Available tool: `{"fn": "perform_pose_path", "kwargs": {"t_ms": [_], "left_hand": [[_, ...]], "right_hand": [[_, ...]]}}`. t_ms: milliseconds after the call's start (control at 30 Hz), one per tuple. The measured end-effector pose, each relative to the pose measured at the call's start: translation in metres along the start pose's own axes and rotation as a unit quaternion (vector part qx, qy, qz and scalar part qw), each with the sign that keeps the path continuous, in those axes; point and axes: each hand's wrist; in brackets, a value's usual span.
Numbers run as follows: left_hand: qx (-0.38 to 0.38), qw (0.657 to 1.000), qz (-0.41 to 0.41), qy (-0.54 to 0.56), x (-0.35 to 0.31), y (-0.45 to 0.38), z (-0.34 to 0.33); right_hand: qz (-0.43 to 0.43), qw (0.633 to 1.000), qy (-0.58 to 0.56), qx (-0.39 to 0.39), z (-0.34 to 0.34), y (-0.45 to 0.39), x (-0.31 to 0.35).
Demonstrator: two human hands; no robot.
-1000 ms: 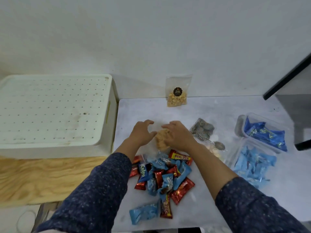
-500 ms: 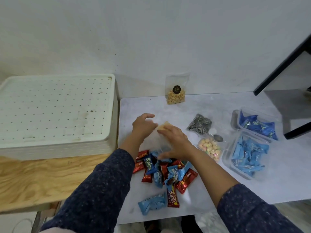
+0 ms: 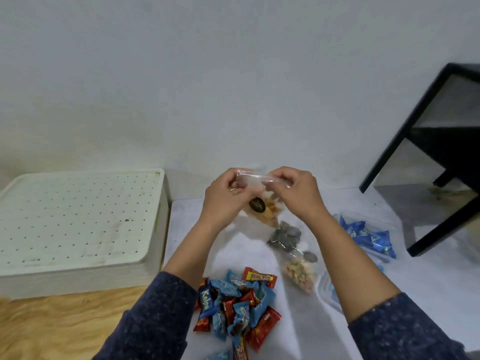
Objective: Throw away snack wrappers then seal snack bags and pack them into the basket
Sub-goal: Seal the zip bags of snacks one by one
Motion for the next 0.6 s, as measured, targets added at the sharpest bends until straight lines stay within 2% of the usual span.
{"fn": "perform_pose_path", "kwargs": {"t_ms": [167, 300, 400, 500, 600], "left_hand": [[-0.112, 0.992, -0.051, -0.015, -0.031, -0.006, -0.005], [-0.161, 0.985, -0.052, 0.033, -0.048, -0.011, -0.006], [-0.164, 0.984, -0.048, 0.043, -0.053, -0.012, -0.006], [-0.154, 0.986, -0.066, 0.016, -0.055, -0.009, -0.007], [-0.161, 0.983, -0.084, 0.009, -0.058, -0.006, -0.010]], "right_hand": [[0.061, 0.997, -0.039, -0.019, 0.036, -0.005, 0.036], [0.105, 0.992, -0.041, 0.053, 0.057, -0.001, 0.043], [0.126, 0.991, -0.026, 0.040, 0.065, 0.002, 0.044], [0.126, 0.990, -0.062, 0.001, 0.067, 0.003, 0.047], [0.124, 0.989, -0.078, 0.003, 0.069, 0.005, 0.048]]}}
Point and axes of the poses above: each hand's wrist, its own y-axis away from the middle knuckle, its own z-axis out of the back of the hand, x = y × z, and after that the axes turned 12 degrees about x, right-handed
